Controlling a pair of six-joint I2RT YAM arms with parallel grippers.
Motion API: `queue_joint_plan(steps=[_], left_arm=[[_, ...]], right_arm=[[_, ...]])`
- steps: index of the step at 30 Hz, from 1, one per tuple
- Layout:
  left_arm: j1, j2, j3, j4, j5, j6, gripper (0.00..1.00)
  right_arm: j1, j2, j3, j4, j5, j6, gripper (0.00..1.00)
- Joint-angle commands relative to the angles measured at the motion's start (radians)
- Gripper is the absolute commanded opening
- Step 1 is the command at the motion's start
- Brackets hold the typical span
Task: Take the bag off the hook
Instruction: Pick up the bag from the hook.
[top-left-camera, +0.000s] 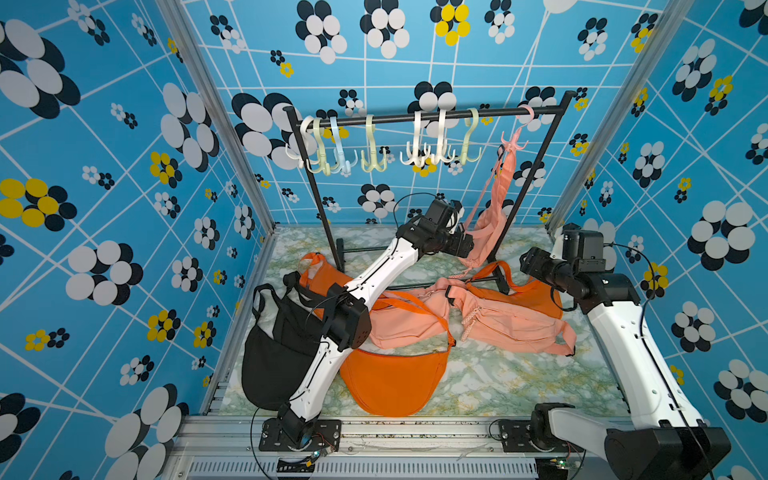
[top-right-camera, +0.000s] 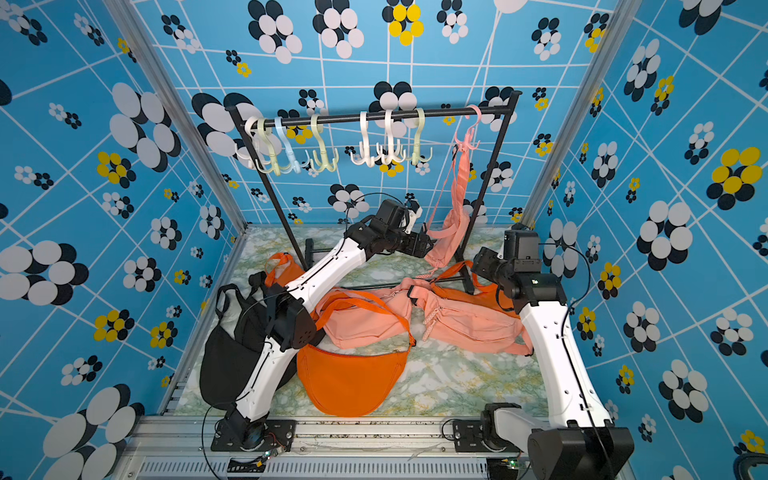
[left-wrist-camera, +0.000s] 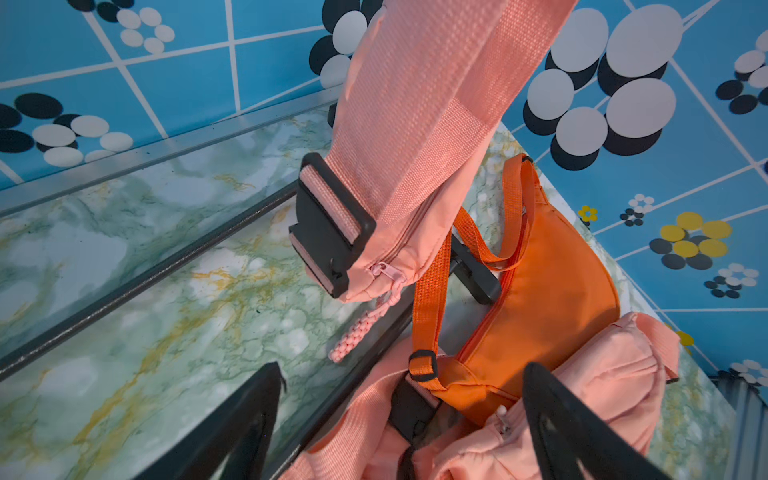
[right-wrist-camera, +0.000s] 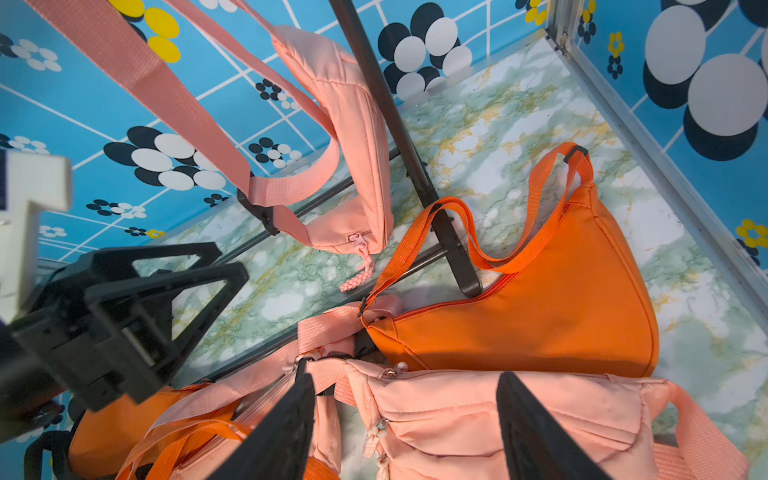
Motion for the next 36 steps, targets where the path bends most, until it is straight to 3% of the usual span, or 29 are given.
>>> queue_joint_plan(steps=[1, 5, 8, 12, 17, 27, 36], left_arm=[[0.0, 0.055, -0.002, 0.171, -0.03, 0.021, 0.85], [-0.017, 0.147, 0.115, 0.171, -0.089, 0.02, 0.67], [-0.035, 0.186, 0.149, 0.181, -0.222, 0.028, 0.53], [-0.05, 0.198, 0.15, 0.218, -0.363, 0.043, 0.4], [-0.051, 0.192, 0.172, 0.252, -0.364, 0.029, 0.19], [-0.023, 0.032, 0.047, 0.212, -0.29, -0.046, 0.06], [0.06, -0.234, -0.263, 0.252, -0.217, -0.124, 0.06]], right_arm=[[0.019, -0.018, -0.049, 0.048, -0.004, -0.019, 0.71], [0.021, -0.041, -0.092, 0.064, -0.015, -0.006, 0.71], [0.021, -0.059, -0.113, 0.067, -0.027, -0.005, 0.71], [0.021, -0.08, -0.144, 0.085, -0.035, 0.008, 0.71], [0.022, -0.072, -0.166, 0.101, -0.054, 0.022, 0.71], [0.022, -0.048, -0.132, 0.096, -0.056, 0.01, 0.71], [0.086, 0.156, 0.133, 0.085, -0.034, -0.044, 0.71]])
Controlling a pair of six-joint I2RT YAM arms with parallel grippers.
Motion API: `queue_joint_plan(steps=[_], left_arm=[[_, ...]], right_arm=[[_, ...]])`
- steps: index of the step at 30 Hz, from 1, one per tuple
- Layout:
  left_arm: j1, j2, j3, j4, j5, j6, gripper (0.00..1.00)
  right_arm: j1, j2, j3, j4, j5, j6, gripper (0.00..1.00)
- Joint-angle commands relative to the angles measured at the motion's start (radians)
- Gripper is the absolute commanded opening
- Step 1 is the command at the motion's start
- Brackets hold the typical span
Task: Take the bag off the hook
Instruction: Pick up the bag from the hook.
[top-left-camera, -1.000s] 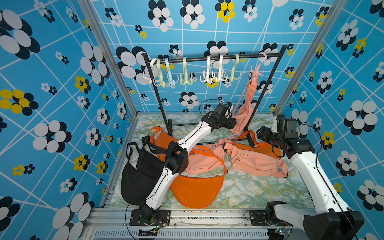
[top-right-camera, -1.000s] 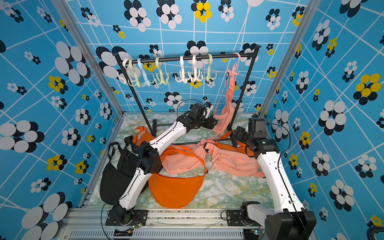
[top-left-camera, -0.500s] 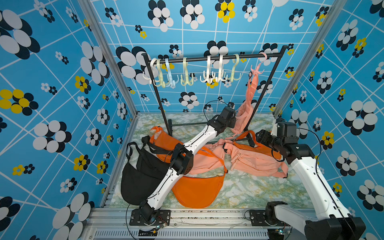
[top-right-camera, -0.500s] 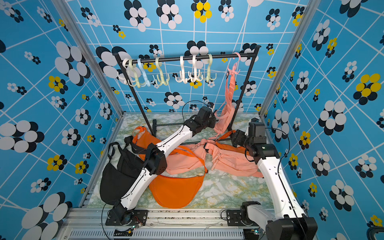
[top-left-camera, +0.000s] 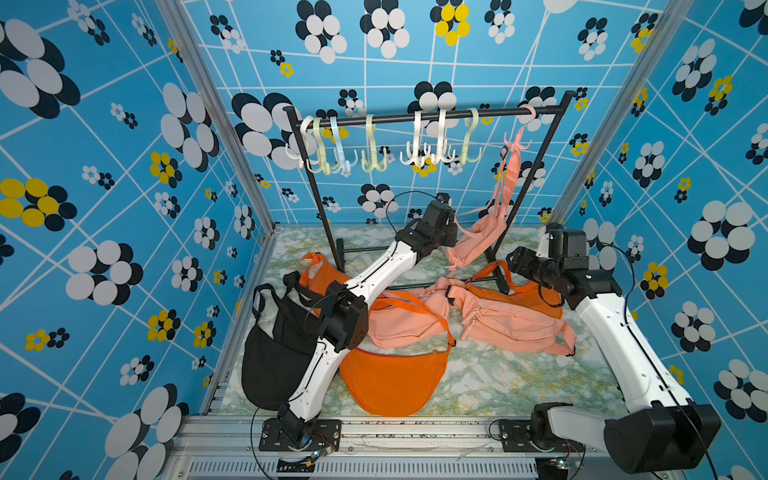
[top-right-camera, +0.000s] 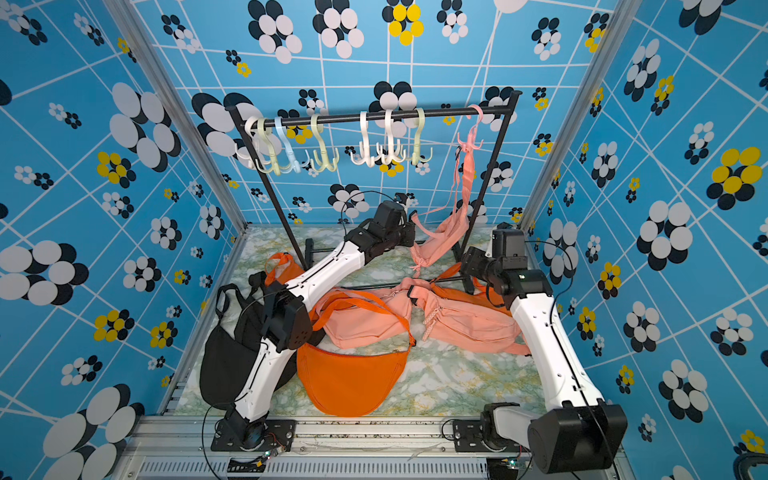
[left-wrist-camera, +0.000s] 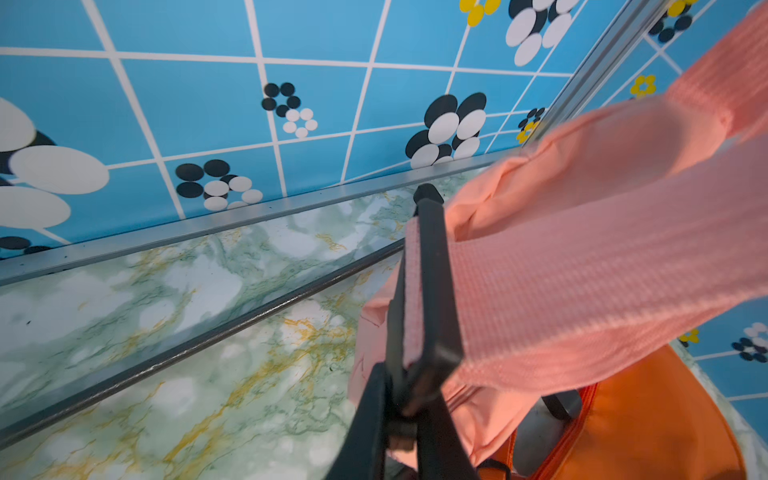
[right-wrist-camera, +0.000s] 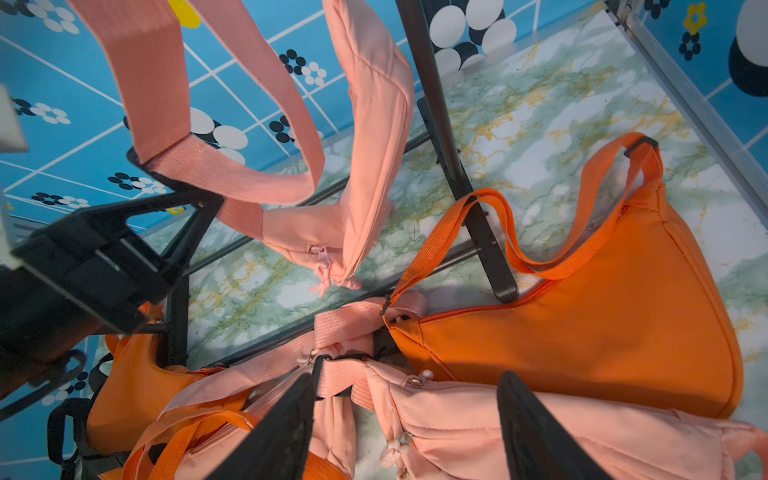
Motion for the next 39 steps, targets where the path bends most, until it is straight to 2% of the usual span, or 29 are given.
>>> queue_joint_plan(steps=[1, 8, 13, 15, 19, 24, 27, 31, 34, 36, 37, 39], left_arm=[[0.038, -0.14, -0.104, 0.052, 0.035, -0.055, 0.05], [0.087, -0.363, -0.378, 0.108, 0.066, -0.099, 0.05], [0.103, -0.492, -0.505, 0.089, 0.087, -0.1, 0.05], [0.11, -0.543, -0.549, 0.074, 0.087, -0.097, 0.06], [0.14, -0.638, -0.632, 0.058, 0.099, -0.103, 0.06], [0.175, -0.704, -0.681, 0.039, 0.128, -0.11, 0.06], [0.184, -0.72, -0.684, 0.021, 0.133, -0.107, 0.06], [0.186, -0.728, -0.686, 0.019, 0.149, -0.109, 0.06], [0.186, -0.73, -0.688, 0.019, 0.159, -0.116, 0.06], [0.186, -0.726, -0.685, 0.018, 0.165, -0.119, 0.06], [0.188, -0.723, -0.68, 0.014, 0.168, -0.121, 0.06], [0.186, -0.714, -0.664, 0.006, 0.189, -0.121, 0.06]], right_arm=[[0.061, 0.076, 0.126, 0.005, 0.016, -0.046, 0.72], [0.173, 0.262, 0.36, 0.037, -0.017, -0.031, 0.72], [0.187, 0.323, 0.462, 0.082, -0.058, -0.004, 0.75], [0.187, 0.318, 0.478, 0.108, -0.044, -0.014, 0.76], [0.186, 0.299, 0.514, 0.124, 0.06, -0.094, 0.75], [0.154, 0.317, 0.585, 0.129, 0.04, -0.151, 0.73], [0.129, 0.367, 0.658, 0.113, 0.006, -0.142, 0.75], [0.118, 0.458, 0.758, 0.092, -0.042, -0.12, 0.74], [0.118, 0.523, 0.828, 0.096, -0.128, -0.065, 0.65], [0.118, 0.552, 0.86, 0.106, -0.17, -0.027, 0.55], [0.118, 0.563, 0.877, 0.105, -0.176, -0.012, 0.45], [0.118, 0.567, 0.897, 0.098, -0.171, 0.002, 0.13]])
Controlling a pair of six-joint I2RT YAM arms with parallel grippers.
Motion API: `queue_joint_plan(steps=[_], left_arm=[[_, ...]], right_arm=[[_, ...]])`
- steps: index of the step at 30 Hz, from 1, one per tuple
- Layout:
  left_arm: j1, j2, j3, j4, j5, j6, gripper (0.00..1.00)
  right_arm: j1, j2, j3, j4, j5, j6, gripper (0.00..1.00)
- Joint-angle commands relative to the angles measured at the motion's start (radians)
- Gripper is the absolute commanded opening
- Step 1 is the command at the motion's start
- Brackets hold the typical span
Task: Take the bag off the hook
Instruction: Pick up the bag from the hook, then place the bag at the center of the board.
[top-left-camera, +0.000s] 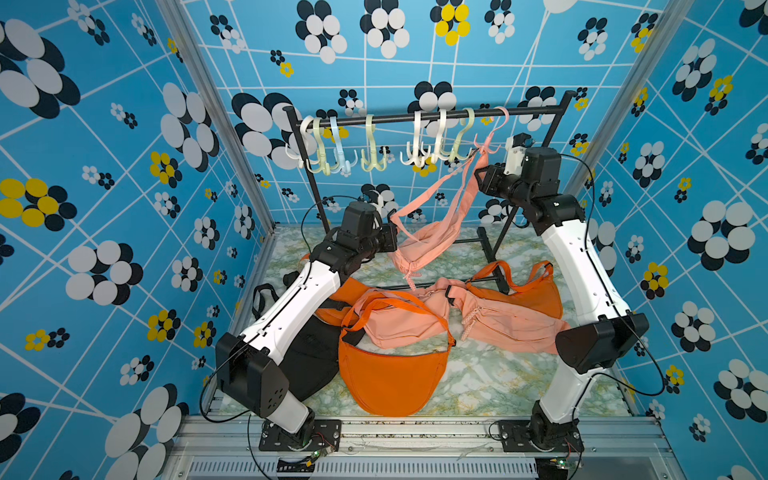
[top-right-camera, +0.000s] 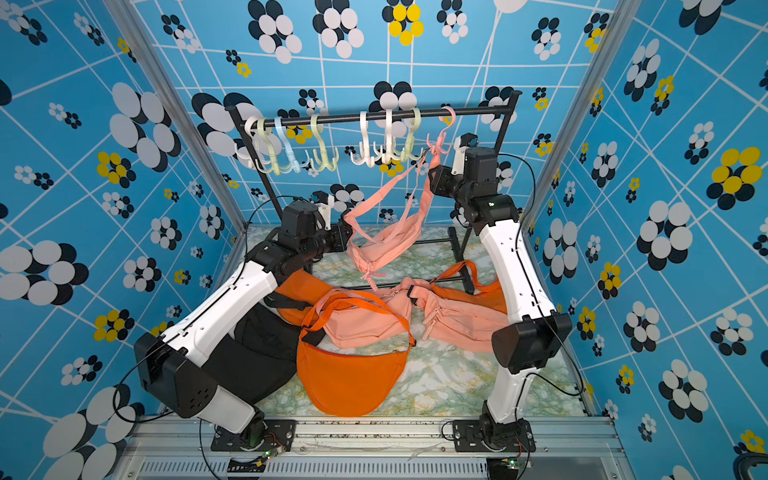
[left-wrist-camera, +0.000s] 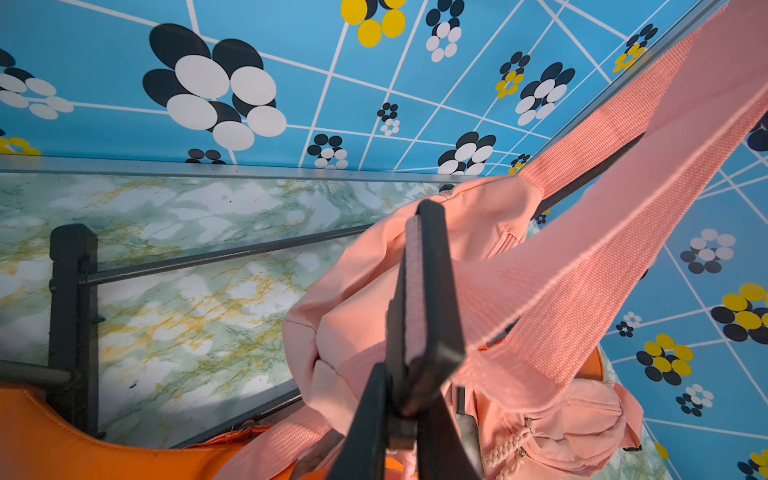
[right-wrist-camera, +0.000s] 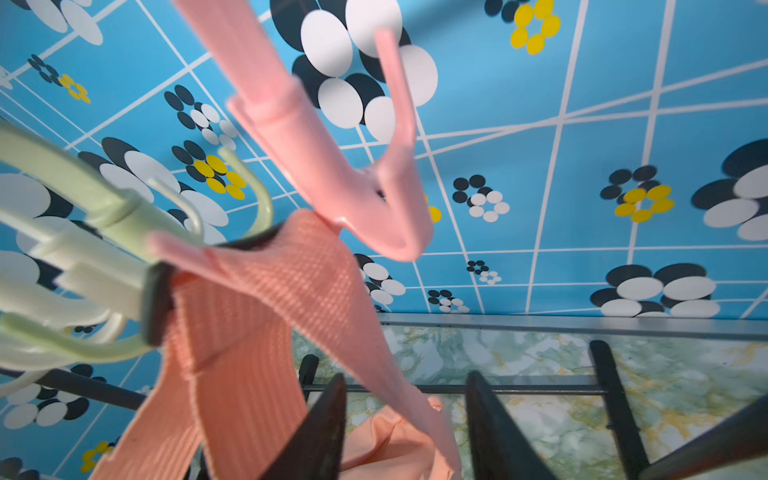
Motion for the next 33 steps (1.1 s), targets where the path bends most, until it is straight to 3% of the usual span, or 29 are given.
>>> queue_joint_plan(steps=[1, 10, 16, 24, 28, 33], left_arm=[[0.005, -0.001, 0.028, -0.012, 0.051, -0.009, 0.06], [-0.061, 0.112, 0.21, -0.067, 0.138, 0.025, 0.06], [-0.106, 0.206, 0.369, -0.084, 0.204, 0.019, 0.06], [-0.107, 0.219, 0.364, -0.092, 0.295, 0.002, 0.06], [-0.131, 0.212, 0.359, -0.168, 0.395, 0.059, 0.07], [-0.249, 0.251, 0.416, -0.433, 0.456, 0.211, 0.07]], right_arm=[[0.001, -0.01, 0.051, -0.005, -0.046, 0.049, 0.0], [0.001, -0.127, 0.144, -0.082, 0.134, 0.002, 0.0], [0.001, -0.136, 0.222, -0.165, 0.156, -0.006, 0.0], [0.002, -0.414, -0.163, -0.102, 0.255, -0.042, 0.0], [0.001, -0.589, -0.34, -0.194, 0.429, -0.088, 0.0], [0.002, -0.735, -0.422, -0.44, 0.692, -0.07, 0.0]])
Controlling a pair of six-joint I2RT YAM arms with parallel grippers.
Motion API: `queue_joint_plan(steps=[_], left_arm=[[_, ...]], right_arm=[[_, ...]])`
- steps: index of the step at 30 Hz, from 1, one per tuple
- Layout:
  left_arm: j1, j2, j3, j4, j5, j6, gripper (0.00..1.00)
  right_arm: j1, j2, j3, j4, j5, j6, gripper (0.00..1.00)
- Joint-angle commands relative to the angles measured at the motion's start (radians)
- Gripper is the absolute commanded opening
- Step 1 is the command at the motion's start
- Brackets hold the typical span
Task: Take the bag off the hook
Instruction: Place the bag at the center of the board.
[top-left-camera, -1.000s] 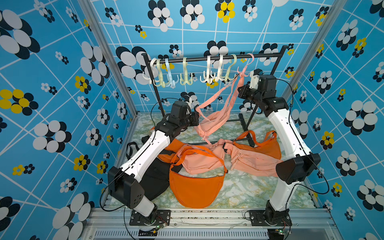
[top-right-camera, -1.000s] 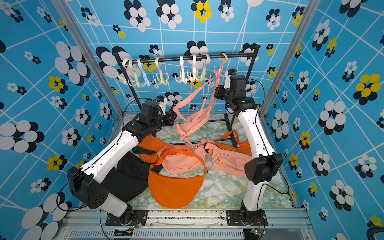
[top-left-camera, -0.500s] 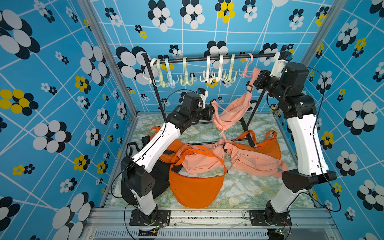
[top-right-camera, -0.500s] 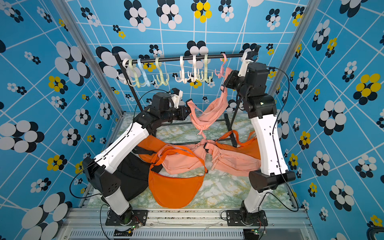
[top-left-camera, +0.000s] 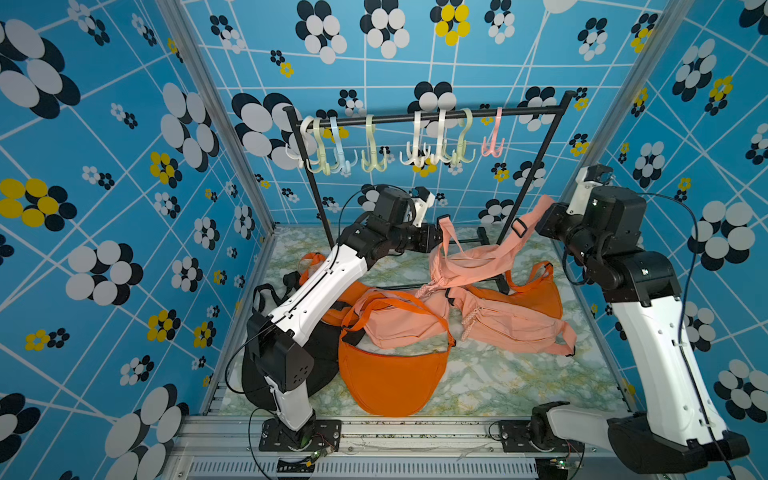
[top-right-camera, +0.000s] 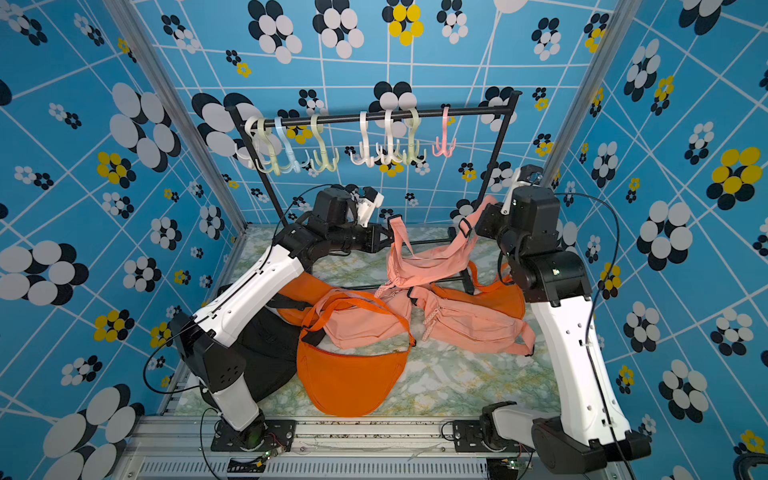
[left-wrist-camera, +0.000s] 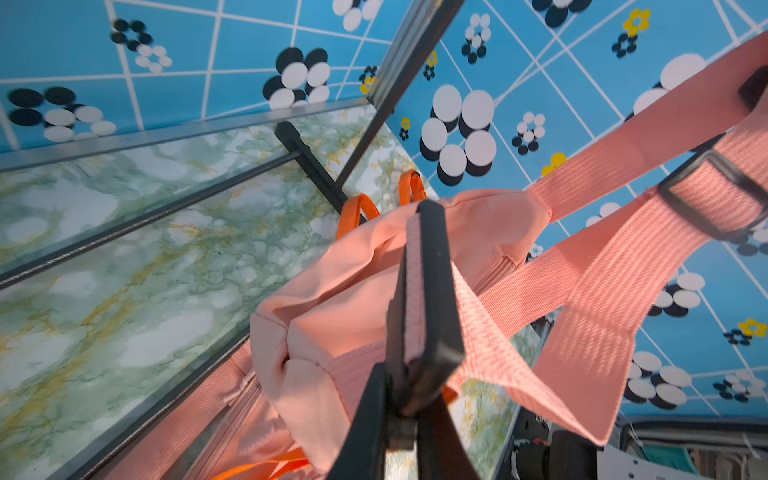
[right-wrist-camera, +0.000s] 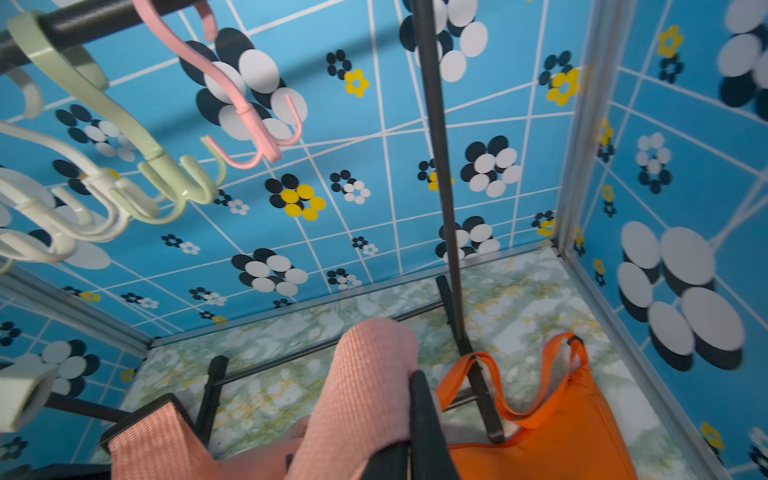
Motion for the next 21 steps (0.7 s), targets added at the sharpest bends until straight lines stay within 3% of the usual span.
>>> queue_joint_plan(steps=[1, 4, 6, 10, 16, 21], left_arm=[[-0.103, 0.05, 0.067, -0.247, 0.103, 0.142, 0.07], [-0.19, 0.115, 0.119, -0.409, 0.119, 0.208, 0.07], [-0.251, 0.138, 0.13, -0.487, 0.07, 0.261, 0.07], [-0.324, 0.18, 0.112, -0.551, 0.058, 0.315, 0.07], [-0.3, 0.346, 0.146, -0.492, 0.144, 0.311, 0.07], [-0.243, 0.526, 0.241, -0.394, 0.253, 0.245, 0.06]], right_arm=[[0.001, -0.089, -0.02, -0.214, 0.266, 0.008, 0.0], [0.001, -0.126, -0.036, -0.376, 0.322, 0.044, 0.0], [0.001, -0.143, -0.071, -0.475, 0.314, 0.089, 0.0], [0.001, -0.165, -0.258, -0.623, 0.311, 0.234, 0.0], [-0.039, -0.183, -0.592, -0.454, 0.334, 0.288, 0.0], [-0.088, -0.126, -0.71, -0.276, 0.323, 0.27, 0.0]])
